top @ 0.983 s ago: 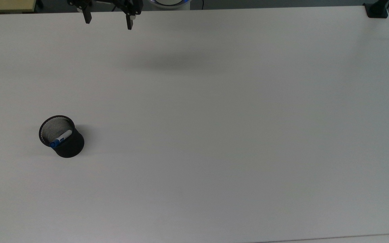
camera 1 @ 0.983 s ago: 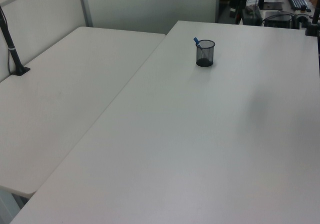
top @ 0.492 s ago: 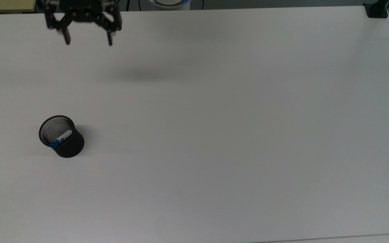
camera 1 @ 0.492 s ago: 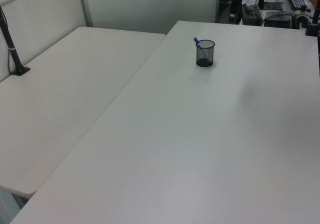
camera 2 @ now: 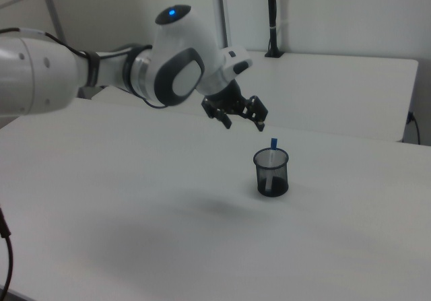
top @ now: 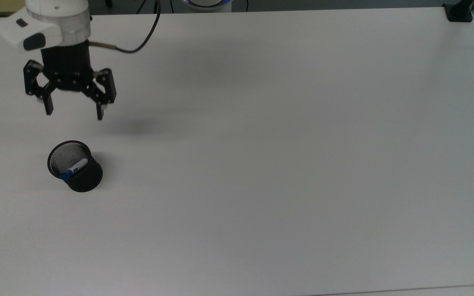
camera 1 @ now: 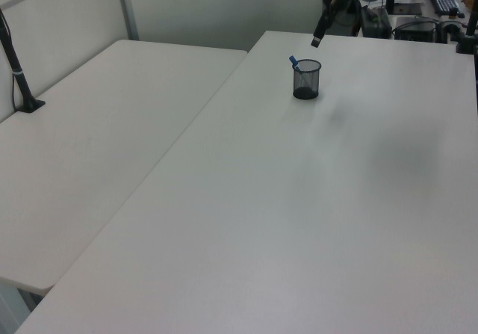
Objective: Remove the marker
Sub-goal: 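Move the open gripper over the black mesh pen cup and lower it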
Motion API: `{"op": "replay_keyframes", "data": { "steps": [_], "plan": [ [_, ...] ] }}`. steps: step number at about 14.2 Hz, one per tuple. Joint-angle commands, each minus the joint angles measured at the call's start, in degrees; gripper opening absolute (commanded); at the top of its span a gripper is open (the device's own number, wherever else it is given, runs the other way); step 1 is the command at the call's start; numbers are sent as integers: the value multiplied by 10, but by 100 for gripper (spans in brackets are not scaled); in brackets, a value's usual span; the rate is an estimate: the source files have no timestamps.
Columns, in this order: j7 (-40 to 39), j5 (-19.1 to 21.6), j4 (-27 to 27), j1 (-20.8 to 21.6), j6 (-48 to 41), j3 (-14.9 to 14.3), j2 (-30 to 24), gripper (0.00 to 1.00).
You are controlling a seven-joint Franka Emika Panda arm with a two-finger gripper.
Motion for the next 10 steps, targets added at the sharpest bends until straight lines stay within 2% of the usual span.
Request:
{"op": "replay_keyframes", "data": {
  "steps": [1,5,8,10],
  "plan": [
    [52,2,8,7,121,-12,52,100],
    [69,2,8,9,231,-12,105,100],
    [74,-1,9,10,262,-12,131,100],
    [74,-3,10,10,278,-12,142,94]
  ]
}}
